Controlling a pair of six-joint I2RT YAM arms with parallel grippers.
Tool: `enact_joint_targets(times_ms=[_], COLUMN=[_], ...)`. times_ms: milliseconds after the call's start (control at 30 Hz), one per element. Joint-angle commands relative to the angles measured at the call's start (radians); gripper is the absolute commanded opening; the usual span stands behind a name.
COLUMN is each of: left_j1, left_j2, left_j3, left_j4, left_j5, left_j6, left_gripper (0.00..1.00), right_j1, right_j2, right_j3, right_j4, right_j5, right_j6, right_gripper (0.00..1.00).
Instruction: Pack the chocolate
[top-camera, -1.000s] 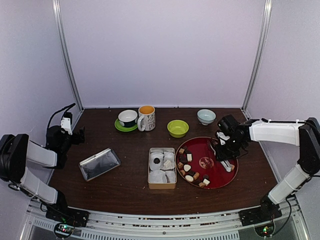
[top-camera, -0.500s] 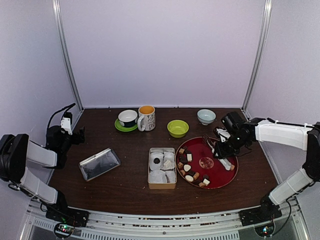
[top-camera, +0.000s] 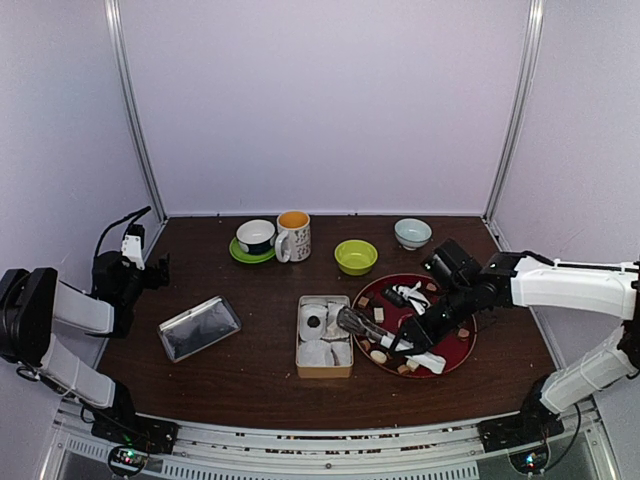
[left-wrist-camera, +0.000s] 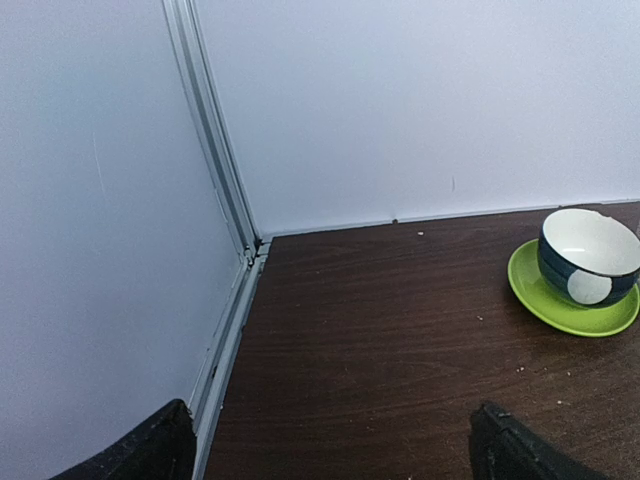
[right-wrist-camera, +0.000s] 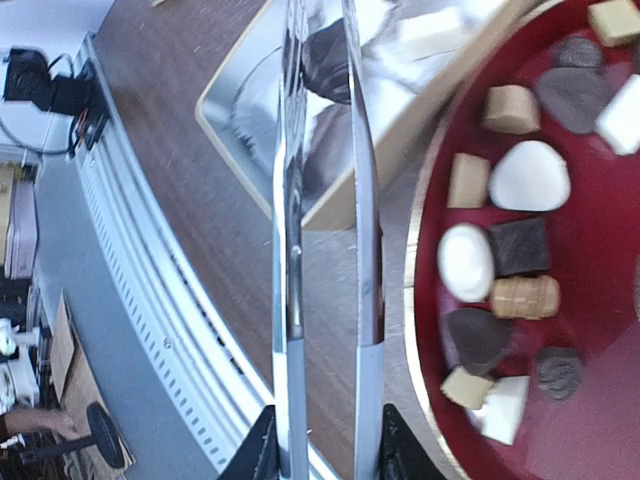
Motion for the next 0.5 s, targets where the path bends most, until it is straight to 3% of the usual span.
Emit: enact_joint_targets(times_ms=[0,200,467], left_j1=[0.008,0.007,0.009], left_j2=[0.005,0.006,0.006], left_j3=[-0.006,-0.006,-0.006], left_j4=[0.055,0.055,0.055], left_j5=[0.011,0.011,0.011], left_j6=[0.011,0.010,0.010], left_gripper=[0.98,0.98,0.98], right_j1=[0.046,0.080,0.120], right_j2=[0.028,0.042,0.040], right_j3=[0.052,0.063,0.066], right_j4=[0.000,-0.119,-0.150], right_j5=[-0.037,0.004,0.032], right_j6=[-0.023,-0.074,-0.062], right_gripper=[0.19,0.21,0.22])
